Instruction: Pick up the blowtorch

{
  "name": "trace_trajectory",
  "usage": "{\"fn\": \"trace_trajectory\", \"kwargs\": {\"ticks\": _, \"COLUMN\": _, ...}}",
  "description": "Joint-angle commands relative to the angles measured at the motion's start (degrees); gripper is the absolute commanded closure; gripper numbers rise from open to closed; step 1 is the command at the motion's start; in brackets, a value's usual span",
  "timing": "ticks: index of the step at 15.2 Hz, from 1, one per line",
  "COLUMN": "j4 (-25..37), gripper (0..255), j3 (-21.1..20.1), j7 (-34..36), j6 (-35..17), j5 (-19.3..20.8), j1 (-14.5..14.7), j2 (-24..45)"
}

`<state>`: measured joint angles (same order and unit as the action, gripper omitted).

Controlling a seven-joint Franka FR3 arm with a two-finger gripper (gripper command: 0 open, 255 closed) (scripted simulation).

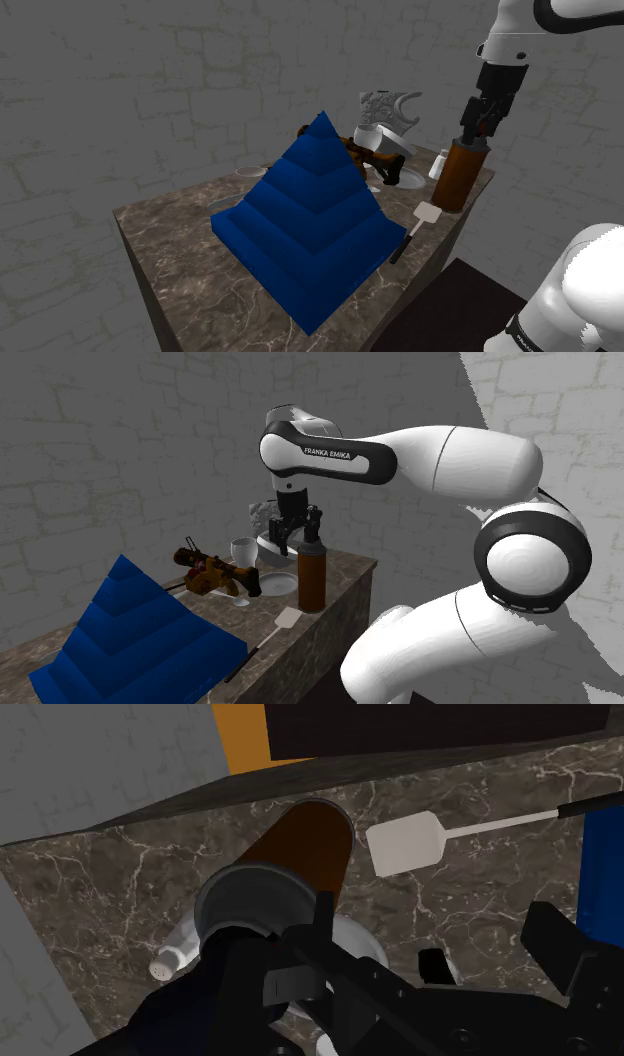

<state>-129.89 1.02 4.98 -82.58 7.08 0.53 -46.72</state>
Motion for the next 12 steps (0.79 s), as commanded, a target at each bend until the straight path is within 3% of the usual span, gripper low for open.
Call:
{"fn": "trace_trajectory", "kwargs": {"ticks": 1, "j4": 0.0, "gripper": 0, "j3": 0.0, "j7": 0.0, "j6": 0.0, "j5": 0.0, "j1": 0.0, "j2": 0.0}}
{"fn": "trace_trajectory", "kwargs": {"ticks": 8, "j4": 9.2, "gripper": 0, "j3": -1.6, "j7": 30.4, "j6": -1.2, "j5": -0.6, "j1": -15.6, "j2": 5.7}}
{"fn": "trace_trajectory", "kwargs": {"ticks": 12, "j4": 6.3, "gripper": 0, "j3": -1.6, "j7": 31.7, "j6": -3.2, "j5": -0.6, "j1": -16.1, "j2": 4.8}}
